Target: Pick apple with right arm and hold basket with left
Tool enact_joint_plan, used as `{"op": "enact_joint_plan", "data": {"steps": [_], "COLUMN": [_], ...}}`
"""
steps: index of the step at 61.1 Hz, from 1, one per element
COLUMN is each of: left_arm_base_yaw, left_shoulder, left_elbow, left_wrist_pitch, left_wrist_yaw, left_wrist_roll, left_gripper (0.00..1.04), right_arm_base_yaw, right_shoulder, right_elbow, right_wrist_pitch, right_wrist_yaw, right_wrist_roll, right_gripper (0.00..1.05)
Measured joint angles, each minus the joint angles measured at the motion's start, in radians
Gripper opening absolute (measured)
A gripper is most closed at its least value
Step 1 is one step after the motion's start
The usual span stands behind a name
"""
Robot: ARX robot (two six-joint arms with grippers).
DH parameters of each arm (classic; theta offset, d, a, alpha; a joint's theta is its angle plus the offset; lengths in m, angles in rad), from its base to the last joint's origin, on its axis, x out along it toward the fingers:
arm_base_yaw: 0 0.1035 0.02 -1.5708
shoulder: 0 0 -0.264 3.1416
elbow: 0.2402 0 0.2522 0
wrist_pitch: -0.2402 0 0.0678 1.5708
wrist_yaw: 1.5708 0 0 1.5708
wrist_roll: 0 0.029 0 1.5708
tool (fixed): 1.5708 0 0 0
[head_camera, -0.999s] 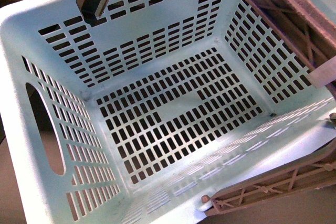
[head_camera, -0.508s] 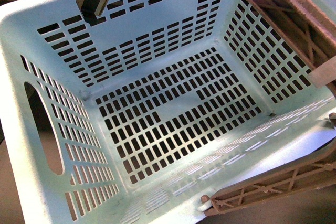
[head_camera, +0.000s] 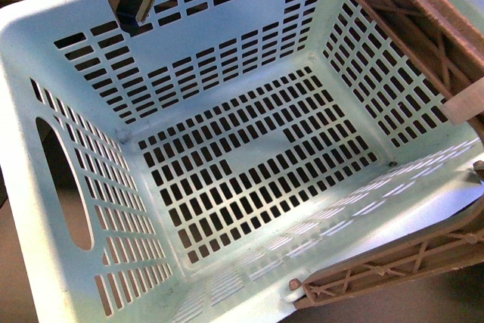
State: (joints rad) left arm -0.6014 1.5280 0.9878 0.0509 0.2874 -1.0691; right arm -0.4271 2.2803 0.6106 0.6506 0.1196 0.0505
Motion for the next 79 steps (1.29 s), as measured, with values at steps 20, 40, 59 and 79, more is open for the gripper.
{"op": "enact_joint_plan", "data": {"steps": [20,40,59,79], "left_arm_base_yaw": [0.000,0.000,0.000,0.000], "left_shoulder": [0.000,0.000,0.000,0.000], "left_elbow": [0.000,0.000,0.000,0.000], "left_wrist_pitch": [0.000,0.000,0.000,0.000], "left_wrist_yaw": [0.001,0.000,0.000,0.001], "left_wrist_roll": [0.000,0.000,0.000,0.000], "left_gripper": [0.07,0.07,0.07,0.07], "right_arm_base_yaw": [0.013,-0.006,-0.021,0.021], "right_shoulder": [0.063,0.121,0.153,-0.133], "right_elbow": [0.142,0.222,0.206,-0.027], "right_wrist_pitch": [-0.044,-0.074,-0.046,0.012], "right_wrist_yaw": [0.039,0.042,0.037,-0.114], "right_wrist_roll": [0.005,0.005,-0.013,-0.115], "right_gripper": [0.96,0.96,0.79,0.79]}}
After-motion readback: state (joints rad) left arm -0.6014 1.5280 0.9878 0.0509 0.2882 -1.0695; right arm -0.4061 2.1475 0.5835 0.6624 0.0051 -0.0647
